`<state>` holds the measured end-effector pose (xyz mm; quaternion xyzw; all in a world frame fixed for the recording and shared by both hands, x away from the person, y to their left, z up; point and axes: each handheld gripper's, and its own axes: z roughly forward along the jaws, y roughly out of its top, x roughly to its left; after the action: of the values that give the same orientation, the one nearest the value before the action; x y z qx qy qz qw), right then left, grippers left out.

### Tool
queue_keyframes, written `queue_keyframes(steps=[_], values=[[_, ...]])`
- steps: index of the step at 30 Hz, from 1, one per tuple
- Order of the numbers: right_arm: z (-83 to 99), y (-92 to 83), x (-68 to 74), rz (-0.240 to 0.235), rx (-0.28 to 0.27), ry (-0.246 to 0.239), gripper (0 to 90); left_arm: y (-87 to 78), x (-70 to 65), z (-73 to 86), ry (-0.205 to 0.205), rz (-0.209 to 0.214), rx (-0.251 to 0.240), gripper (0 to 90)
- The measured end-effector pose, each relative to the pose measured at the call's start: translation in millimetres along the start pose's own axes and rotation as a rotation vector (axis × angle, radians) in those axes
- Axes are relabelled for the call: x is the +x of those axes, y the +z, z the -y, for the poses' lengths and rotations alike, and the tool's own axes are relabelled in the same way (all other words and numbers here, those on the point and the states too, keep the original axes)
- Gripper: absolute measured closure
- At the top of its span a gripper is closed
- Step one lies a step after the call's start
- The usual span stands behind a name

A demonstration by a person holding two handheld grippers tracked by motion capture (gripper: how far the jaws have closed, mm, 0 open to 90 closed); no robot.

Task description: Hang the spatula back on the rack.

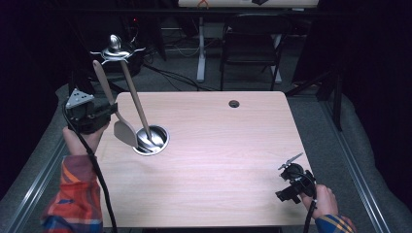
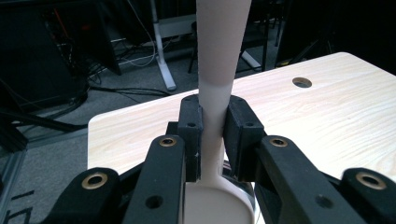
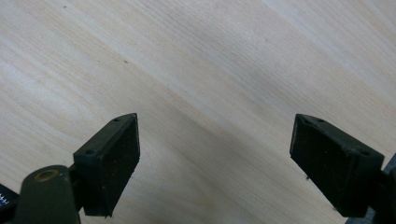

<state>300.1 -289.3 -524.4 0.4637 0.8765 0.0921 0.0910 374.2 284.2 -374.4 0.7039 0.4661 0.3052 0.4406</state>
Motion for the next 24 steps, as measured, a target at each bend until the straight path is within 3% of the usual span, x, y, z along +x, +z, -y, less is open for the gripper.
queue_keyframes(steps=[24], values=[[1.2,0.4,-1.4,0.014,0.012,0.020,15.6,10.7,2.1,-2.2,0.017,0.037,0.057,77.7]])
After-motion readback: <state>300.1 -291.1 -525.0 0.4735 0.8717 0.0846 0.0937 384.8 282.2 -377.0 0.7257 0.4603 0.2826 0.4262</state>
